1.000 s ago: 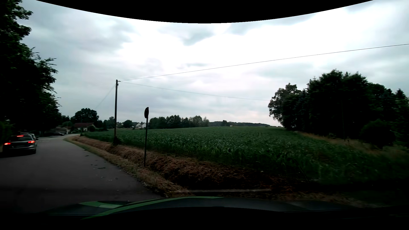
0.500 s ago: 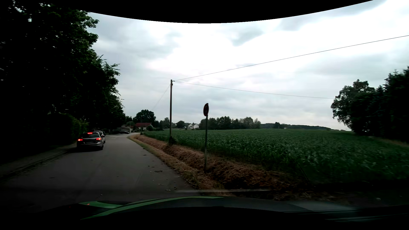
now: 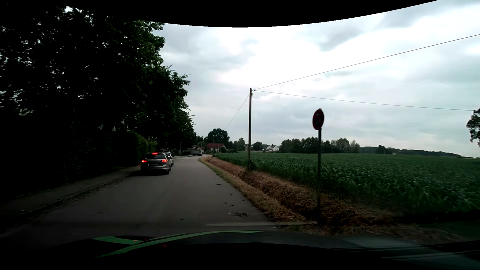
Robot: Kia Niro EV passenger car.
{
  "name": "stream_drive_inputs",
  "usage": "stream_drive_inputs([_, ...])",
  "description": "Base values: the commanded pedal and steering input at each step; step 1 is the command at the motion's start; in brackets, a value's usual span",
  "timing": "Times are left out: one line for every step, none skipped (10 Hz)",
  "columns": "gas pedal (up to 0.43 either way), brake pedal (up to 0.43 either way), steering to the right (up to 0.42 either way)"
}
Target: Follow the waypoints while adhering to traffic rules and regulations
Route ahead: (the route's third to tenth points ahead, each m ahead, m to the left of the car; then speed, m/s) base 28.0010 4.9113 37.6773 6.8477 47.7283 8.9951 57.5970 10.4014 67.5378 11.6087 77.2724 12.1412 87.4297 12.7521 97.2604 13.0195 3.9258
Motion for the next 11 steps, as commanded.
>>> stream_drive_inputs([0.169,0.000,-0.291])
stream_drive_inputs([0.169,0.000,-0.258])
stream_drive_inputs([0.169,0.000,-0.215])
stream_drive_inputs([0.169,0.000,-0.176])
stream_drive_inputs([0.169,0.000,-0.142])
stream_drive_inputs([0.169,0.000,-0.120])
stream_drive_inputs([0.169,0.000,-0.085])
stream_drive_inputs([0.169,0.000,-0.056])
stream_drive_inputs([0.169,0.000,-0.028])
stream_drive_inputs([0.169,0.000,-0.006])
stream_drive_inputs([0.169,0.000,0.001])
